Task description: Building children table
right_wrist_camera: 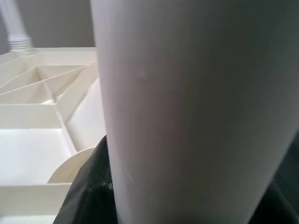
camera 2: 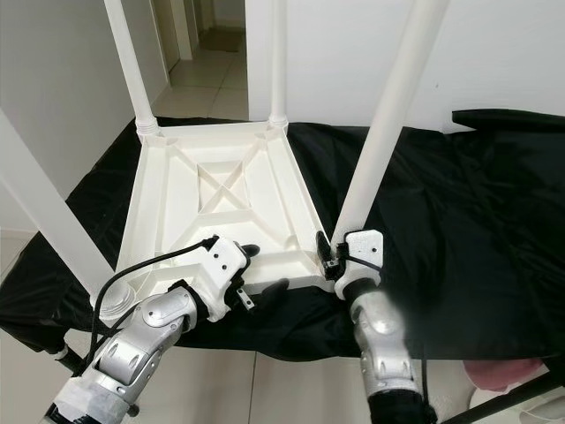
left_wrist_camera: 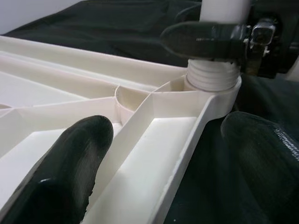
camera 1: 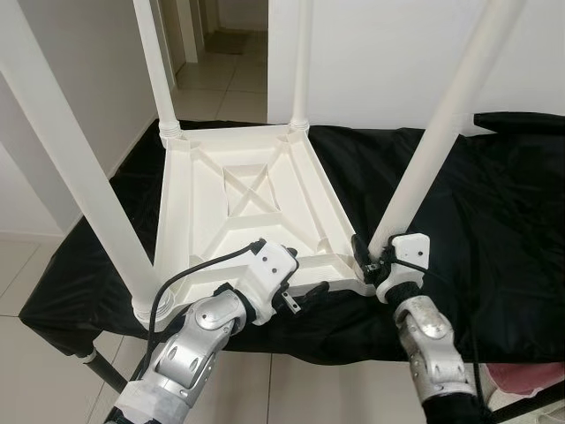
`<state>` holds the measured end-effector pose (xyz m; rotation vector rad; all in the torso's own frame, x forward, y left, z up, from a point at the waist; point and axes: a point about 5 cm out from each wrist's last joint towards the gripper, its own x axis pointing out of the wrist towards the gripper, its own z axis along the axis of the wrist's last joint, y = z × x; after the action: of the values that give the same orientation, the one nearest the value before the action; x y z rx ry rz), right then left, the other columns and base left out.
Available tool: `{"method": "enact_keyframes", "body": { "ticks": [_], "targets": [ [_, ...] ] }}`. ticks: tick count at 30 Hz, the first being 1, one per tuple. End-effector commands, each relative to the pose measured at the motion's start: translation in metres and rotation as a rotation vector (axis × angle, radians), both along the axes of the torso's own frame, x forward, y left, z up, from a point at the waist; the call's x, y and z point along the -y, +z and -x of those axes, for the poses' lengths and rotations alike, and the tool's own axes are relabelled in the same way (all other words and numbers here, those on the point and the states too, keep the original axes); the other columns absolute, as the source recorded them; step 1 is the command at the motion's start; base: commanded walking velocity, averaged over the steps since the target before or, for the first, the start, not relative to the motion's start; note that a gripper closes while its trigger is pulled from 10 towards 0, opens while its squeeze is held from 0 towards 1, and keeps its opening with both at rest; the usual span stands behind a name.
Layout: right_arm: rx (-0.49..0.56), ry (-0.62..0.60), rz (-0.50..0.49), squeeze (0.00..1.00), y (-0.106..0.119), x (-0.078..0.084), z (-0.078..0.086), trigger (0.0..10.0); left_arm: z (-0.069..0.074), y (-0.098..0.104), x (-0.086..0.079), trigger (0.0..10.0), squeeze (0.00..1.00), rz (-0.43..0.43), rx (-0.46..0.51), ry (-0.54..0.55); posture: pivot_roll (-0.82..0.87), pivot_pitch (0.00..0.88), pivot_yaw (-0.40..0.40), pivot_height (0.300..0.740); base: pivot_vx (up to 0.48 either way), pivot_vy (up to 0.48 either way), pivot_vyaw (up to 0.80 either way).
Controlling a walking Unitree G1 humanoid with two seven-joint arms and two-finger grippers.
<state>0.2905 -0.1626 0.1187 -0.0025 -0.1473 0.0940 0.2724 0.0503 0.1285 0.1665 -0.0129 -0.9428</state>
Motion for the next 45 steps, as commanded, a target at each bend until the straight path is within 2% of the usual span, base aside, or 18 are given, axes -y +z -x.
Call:
{"method": "enact_keyframes", "body": {
  "ticks": [1,6,8,9,11,14,15,16,19,21,24,25,32,34,37,42,43,45],
  "targets": [
    [-0.068,-0.046,-0.023,0.00,-0.014,0.001,0.004,10.0,-0.003,-0.002,-0.004,10.0,0.00,-0.002,0.005,0.041,-0.03,0.000,0.002,0.740,0.000,0.000,0.00],
    [-0.097,-0.117,-0.068,0.00,-0.018,-0.011,0.010,10.0,-0.004,-0.002,-0.007,10.0,0.00,0.019,-0.003,0.076,-0.03,0.000,-0.006,0.740,0.000,0.000,0.00],
    [-0.097,-0.117,-0.068,0.00,-0.018,-0.011,0.010,10.0,-0.004,-0.002,-0.007,10.0,0.00,0.019,-0.003,0.076,-0.03,0.000,-0.006,0.740,0.000,0.000,0.00],
    [-0.100,-0.102,-0.084,0.00,-0.018,-0.020,0.013,10.0,-0.004,-0.002,-0.007,10.0,0.00,0.025,-0.008,0.084,-0.03,0.000,0.000,0.740,0.000,0.000,0.00],
    [-0.095,-0.088,-0.084,0.00,-0.017,-0.024,0.016,10.0,-0.004,-0.002,-0.007,10.0,0.00,0.029,-0.013,0.086,-0.04,0.000,0.006,0.740,0.000,0.000,0.00],
    [-0.091,-0.078,-0.085,0.00,-0.016,-0.025,0.018,10.0,-0.003,-0.003,-0.007,10.0,0.00,0.029,-0.014,0.084,-0.04,0.000,0.005,0.740,0.000,0.000,0.00],
    [-0.079,-0.073,-0.085,0.46,-0.014,-0.022,0.019,10.0,-0.002,-0.003,-0.007,10.0,0.00,0.024,-0.012,0.082,-0.04,0.000,0.005,0.740,0.000,0.000,0.00],
    [-0.065,-0.067,-0.067,1.00,-0.012,-0.016,0.019,10.0,-0.003,-0.003,-0.009,10.0,0.00,0.022,-0.012,0.087,-0.04,0.000,0.011,0.740,0.000,0.000,0.00],
    [-0.048,-0.050,-0.062,1.00,-0.009,-0.010,0.018,10.0,-0.004,-0.003,-0.011,10.0,0.00,0.019,-0.011,0.090,-0.04,0.000,0.014,0.740,0.000,0.000,0.00],
    [-0.033,0.017,-0.029,1.00,-0.004,0.000,0.017,10.0,-0.006,-0.002,-0.013,10.0,0.00,0.008,0.000,0.079,-0.04,0.000,0.022,0.740,0.000,0.000,0.00],
    [-0.031,0.050,-0.015,1.00,-0.003,0.002,0.016,10.0,-0.007,-0.001,-0.014,10.0,0.00,-0.002,0.005,0.075,-0.04,0.000,0.024,0.740,0.000,0.000,0.00],
    [-0.022,0.134,0.009,0.00,0.002,0.009,0.011,10.0,-0.011,0.001,-0.018,10.0,0.00,-0.017,0.018,0.077,-0.04,0.000,0.026,0.740,0.000,0.000,0.00],
    [-0.006,0.233,0.044,0.00,0.006,0.013,0.004,10.0,-0.012,0.001,-0.021,10.0,0.00,-0.035,0.023,0.071,-0.04,0.000,0.032,0.740,0.000,0.000,0.00],
    [-0.001,0.354,0.090,0.00,0.009,0.009,-0.003,10.0,-0.013,0.000,-0.017,10.0,0.00,-0.040,0.019,0.061,-0.04,0.000,0.048,0.740,0.000,0.000,0.00],
    [-0.007,0.454,0.137,0.00,0.012,0.006,-0.007,10.0,-0.012,0.001,-0.013,10.0,0.00,-0.035,0.017,0.051,-0.05,0.000,0.051,0.740,0.000,0.000,0.00],
    [-0.037,0.557,0.214,0.00,0.011,0.009,-0.012,10.0,-0.010,0.002,-0.010,10.0,0.00,-0.027,0.014,0.038,-0.05,0.000,0.056,0.740,0.000,0.000,0.00],
    [-0.047,0.593,0.223,0.00,0.011,0.010,-0.013,7.5,-0.009,0.002,-0.009,10.0,0.00,-0.027,0.013,0.034,-0.05,0.000,0.061,0.740,0.000,0.000,0.00],
    [-0.053,0.629,0.221,0.00,0.010,0.010,-0.013,7.5,-0.008,0.001,-0.009,10.0,0.00,-0.028,0.012,0.030,-0.05,0.000,0.061,0.740,0.000,0.000,0.00]
  ]
}}
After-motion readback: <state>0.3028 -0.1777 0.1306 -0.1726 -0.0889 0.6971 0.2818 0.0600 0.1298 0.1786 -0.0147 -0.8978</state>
